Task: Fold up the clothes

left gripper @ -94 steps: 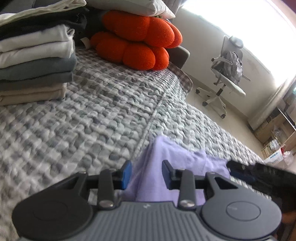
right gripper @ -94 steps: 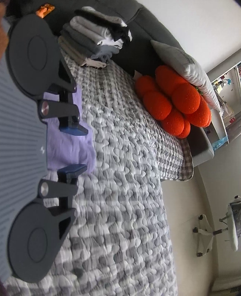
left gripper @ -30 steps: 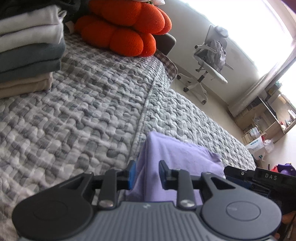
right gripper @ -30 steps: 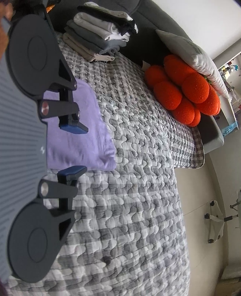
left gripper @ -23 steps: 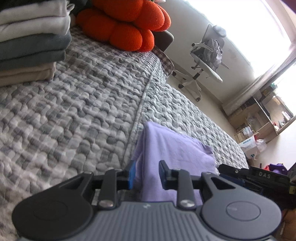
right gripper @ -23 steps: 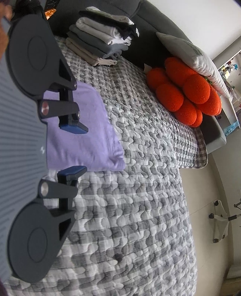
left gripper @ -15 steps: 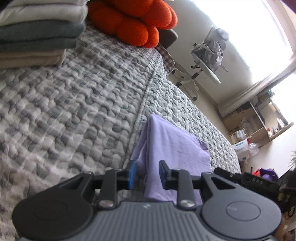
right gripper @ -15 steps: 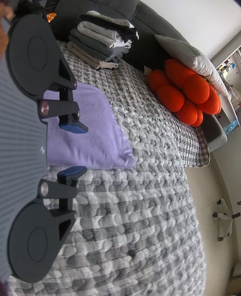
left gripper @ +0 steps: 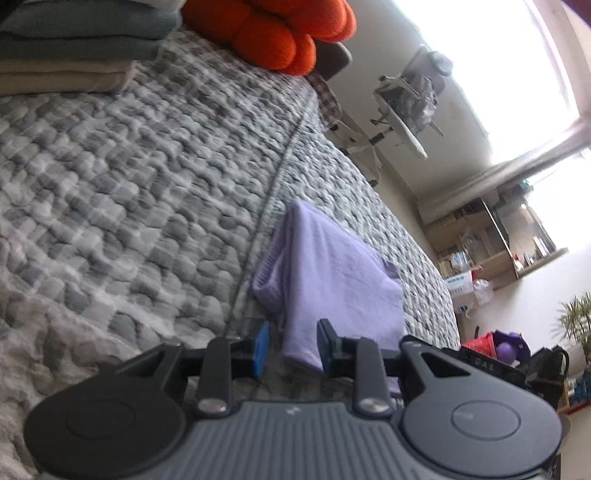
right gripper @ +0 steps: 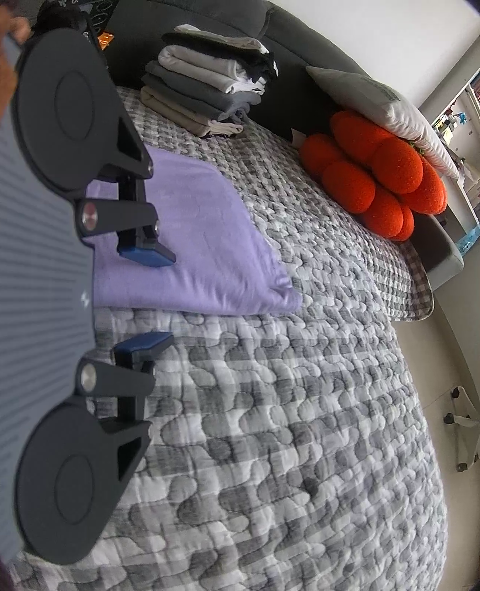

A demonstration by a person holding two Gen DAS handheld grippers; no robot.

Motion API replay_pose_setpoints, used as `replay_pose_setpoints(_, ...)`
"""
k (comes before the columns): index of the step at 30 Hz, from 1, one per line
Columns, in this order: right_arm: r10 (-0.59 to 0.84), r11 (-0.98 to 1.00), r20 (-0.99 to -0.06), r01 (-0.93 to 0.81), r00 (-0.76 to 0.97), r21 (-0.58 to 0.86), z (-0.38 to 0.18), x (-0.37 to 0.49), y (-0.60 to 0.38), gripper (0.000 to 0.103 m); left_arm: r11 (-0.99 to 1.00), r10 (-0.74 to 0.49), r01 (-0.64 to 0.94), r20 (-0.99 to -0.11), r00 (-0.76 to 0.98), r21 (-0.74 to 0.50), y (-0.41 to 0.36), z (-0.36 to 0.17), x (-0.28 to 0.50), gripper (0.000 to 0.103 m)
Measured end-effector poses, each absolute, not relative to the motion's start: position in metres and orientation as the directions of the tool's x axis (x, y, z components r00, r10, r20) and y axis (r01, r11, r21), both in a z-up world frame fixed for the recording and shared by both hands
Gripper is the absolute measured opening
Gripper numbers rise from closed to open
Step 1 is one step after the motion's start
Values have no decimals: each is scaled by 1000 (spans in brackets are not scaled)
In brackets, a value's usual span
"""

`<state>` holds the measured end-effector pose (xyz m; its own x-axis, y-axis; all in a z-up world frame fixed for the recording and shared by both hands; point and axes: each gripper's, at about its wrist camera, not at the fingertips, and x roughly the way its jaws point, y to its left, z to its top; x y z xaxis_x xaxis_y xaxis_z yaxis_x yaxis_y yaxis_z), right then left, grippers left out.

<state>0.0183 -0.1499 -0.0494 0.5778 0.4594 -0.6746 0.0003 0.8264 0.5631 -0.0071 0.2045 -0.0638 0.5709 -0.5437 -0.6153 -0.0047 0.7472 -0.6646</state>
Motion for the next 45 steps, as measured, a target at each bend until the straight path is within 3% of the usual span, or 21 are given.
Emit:
replay_pose_setpoints(1, 460, 826, -675, 0, 577, 564, -50, 18, -150, 44, 751, -542, -1, -617, 570, -660, 202, -64, -7, 25)
replay_pose_setpoints(3, 461, 825, -674, 1, 578, 565, -50, 18, -149, 44, 773, -519, 5, -628, 580, -635, 197, -63, -6, 8)
replay_pose_setpoints(5, 463, 824, -673, 0, 577, 567, -51, 18, -148, 45, 785, -504, 27, -613, 609, -618, 194, -56, -9, 4)
replay_pose_setpoints(9, 469, 822, -671, -7, 575, 569, -51, 18, -150, 47, 812, -469, 57, -592, 655, -580, 190, -44, -14, 3)
replay_pose_setpoints(16, 456, 844, -675, -42, 581, 534, -48, 17, -145, 48, 860, -416, 27, -668, 617, -510, 188, -61, -6, 4)
replay_pose_setpoints(26, 411, 891, -616, -152, 672, 428, -32, 8, -132, 48, 893, -394, 162, -558, 730, -419, 170, -34, -11, 6)
replay_pose_setpoints(34, 448, 894, -593, -324, 669, 310, -33, 4, -97, 36, 898, -436, 316, -527, 730, -306, 127, -47, 19, 6)
replay_pose_setpoints(45, 424, 885, -667, -435, 612, 164, -50, -9, -77, 29, 939, -341, 262, -524, 780, -222, 119, -69, 51, 4)
